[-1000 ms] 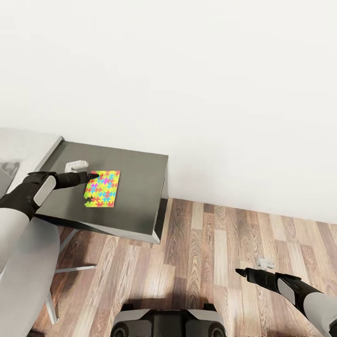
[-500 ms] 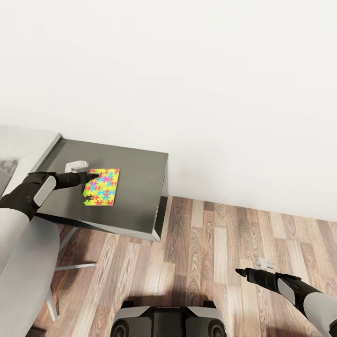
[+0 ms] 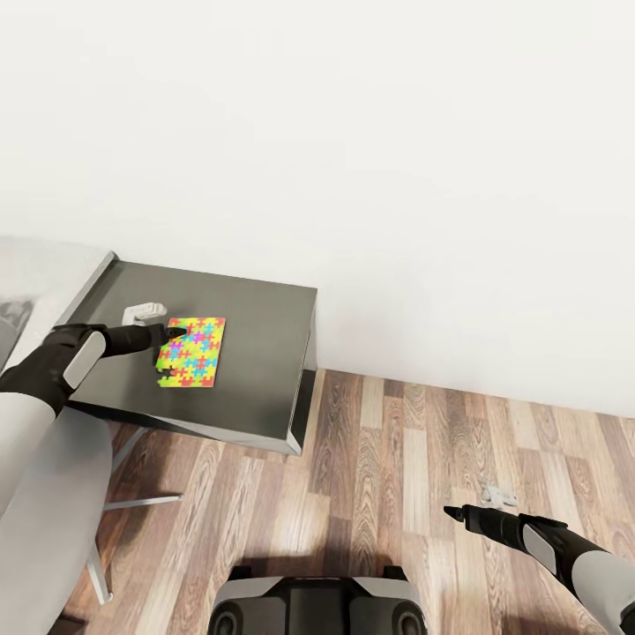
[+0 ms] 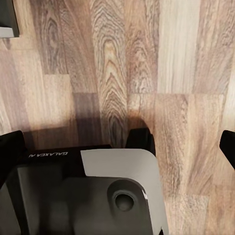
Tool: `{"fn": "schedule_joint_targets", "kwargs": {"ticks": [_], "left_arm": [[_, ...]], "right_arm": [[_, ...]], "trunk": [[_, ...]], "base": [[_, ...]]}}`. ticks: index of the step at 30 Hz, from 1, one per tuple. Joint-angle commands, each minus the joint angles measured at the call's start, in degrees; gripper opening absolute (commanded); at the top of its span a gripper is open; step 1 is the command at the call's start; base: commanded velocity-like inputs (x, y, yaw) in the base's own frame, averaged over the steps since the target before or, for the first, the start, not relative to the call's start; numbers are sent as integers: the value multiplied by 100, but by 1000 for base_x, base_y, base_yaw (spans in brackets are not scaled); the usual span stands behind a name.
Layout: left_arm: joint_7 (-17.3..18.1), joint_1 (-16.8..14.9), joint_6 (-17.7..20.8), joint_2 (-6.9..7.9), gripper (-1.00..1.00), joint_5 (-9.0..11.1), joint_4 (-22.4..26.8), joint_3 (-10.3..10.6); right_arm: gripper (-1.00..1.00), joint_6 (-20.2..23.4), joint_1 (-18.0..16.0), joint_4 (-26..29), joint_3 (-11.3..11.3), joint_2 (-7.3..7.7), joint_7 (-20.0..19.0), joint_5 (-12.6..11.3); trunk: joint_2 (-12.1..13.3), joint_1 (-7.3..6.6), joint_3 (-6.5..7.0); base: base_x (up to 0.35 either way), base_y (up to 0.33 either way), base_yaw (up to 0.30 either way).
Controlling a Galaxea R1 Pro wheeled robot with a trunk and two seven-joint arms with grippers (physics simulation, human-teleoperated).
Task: Put all the toys in the child's room - the three board games (two on the bed and one on the table), the two jigsaw puzzles on the table, and the tennis ball on the table - inside the toy box on the table in the child's room.
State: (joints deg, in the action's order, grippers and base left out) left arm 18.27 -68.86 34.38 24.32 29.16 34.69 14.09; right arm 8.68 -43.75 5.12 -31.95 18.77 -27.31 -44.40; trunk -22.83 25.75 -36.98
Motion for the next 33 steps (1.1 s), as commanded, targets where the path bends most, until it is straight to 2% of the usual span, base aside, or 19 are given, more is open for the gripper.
{"fn": "schedule_joint_targets", "kwargs": {"ticks": [1,10,21,33], "left_arm": [[2,-5,16,7,100,19,3,24],[8,-5,16,10,100,19,3,25],[10,-5,16,6,100,20,3,30],[10,-5,16,8,100,18,3,31]], "right_arm": [[100,38,-2,6,-30,4,-11,-60],[100,36,-2,6,-30,4,-11,-60],[100,13,-2,6,-30,4,-1,-60],[100,11,-2,6,-30,4,-2,-60]], "trunk": [[-9,3,-7],[-9,3,-7],[-9,3,-7],[-9,3,-7]], "base": [[0,0,0],[0,-121,0],[0,-22,0],[0,-155,0]]}}
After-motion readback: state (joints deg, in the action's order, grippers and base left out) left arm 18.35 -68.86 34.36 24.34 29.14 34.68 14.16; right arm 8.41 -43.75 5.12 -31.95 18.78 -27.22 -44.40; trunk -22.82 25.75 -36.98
